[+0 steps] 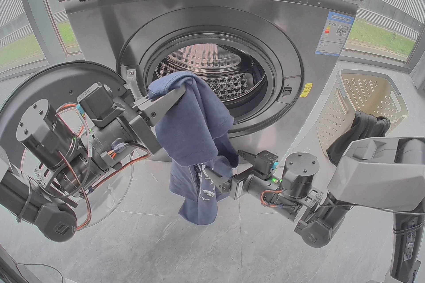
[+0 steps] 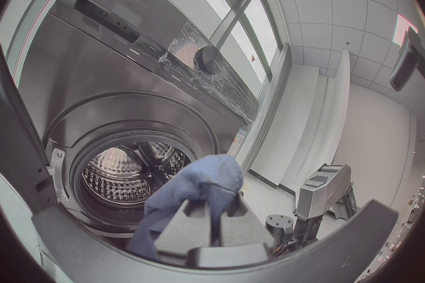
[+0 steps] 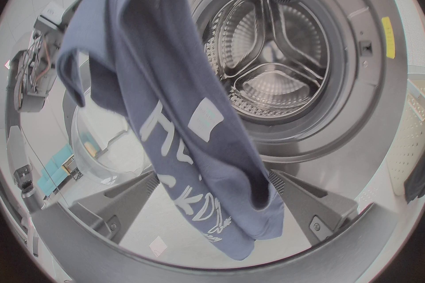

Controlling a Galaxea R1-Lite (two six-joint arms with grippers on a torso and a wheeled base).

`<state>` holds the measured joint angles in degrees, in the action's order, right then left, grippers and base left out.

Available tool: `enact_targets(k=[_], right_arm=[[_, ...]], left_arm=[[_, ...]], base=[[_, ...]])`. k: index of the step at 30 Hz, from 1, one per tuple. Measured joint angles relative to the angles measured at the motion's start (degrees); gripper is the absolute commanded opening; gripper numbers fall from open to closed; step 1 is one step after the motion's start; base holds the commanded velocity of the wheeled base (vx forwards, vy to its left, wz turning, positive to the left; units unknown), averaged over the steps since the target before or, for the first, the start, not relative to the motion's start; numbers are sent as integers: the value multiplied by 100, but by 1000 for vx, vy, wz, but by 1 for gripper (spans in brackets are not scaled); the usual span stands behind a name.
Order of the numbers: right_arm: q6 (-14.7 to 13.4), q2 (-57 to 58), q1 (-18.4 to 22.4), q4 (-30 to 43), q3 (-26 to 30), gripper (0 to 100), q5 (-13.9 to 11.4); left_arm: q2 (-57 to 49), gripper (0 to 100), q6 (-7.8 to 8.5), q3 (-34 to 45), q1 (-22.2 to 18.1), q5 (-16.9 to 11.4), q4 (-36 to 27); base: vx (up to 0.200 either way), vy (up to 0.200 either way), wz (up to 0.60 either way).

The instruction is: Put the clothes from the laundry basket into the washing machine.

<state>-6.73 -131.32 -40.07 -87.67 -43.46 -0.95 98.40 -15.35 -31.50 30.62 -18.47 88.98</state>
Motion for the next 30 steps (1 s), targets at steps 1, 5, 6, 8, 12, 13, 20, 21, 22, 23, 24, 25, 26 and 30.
enact_targets(k=[1, 5, 6, 8, 12, 13, 20, 21, 22, 23, 24, 25, 26, 30], right_arm=[[9, 69, 46, -2, 33, 100, -16], [46, 213, 155, 4, 77, 100, -35], [57, 229, 171, 6, 96, 100, -38], [61, 243, 190, 9, 107, 100, -39], [66, 257, 247, 4, 135, 100, -50], [66, 266, 256, 0, 149, 100, -50], [77, 340, 366, 28, 226, 100, -165], [83, 325, 388, 34, 187, 100, -187], [85, 295, 408, 41, 129, 100, -200], [90, 262, 422, 41, 77, 100, -208], [93, 188, 444, 45, -33, 100, -230], [99, 108, 461, 48, -149, 100, -263], [105, 30, 474, 50, -251, 100, -306], [129, -324, 494, 45, -629, 100, -622]], left_arm=[[2, 0, 0, 2, -1, 2, 0], [5, 0, 0, 5, -4, 0, 0], [5, 0, 0, 9, -4, 0, 0], [5, 0, 0, 11, -4, 2, 0], [9, 0, 0, 6, -11, 2, -2], [9, 0, 0, 2, -11, 2, -7], [7, 0, -2, -2, -9, 2, 0], [7, 0, -2, -2, -9, 2, -2], [5, 0, -2, 2, -4, 2, 0], [5, 0, 0, 5, -4, 2, -2], [5, 0, 0, 9, -4, 2, -2], [2, 0, 0, 9, -4, 2, -2], [2, 0, -2, 11, -4, 2, -2], [-2, 0, -2, 17, -9, 2, -2]], base=[[0, 0, 0], [0, 0, 0], [0, 0, 0], [0, 0, 0], [0, 0, 0], [0, 0, 0], [0, 0, 0], [0, 0, 0], [0, 0, 0], [0, 0, 0], [0, 0, 0], [0, 0, 0], [0, 0, 0], [0, 0, 0]])
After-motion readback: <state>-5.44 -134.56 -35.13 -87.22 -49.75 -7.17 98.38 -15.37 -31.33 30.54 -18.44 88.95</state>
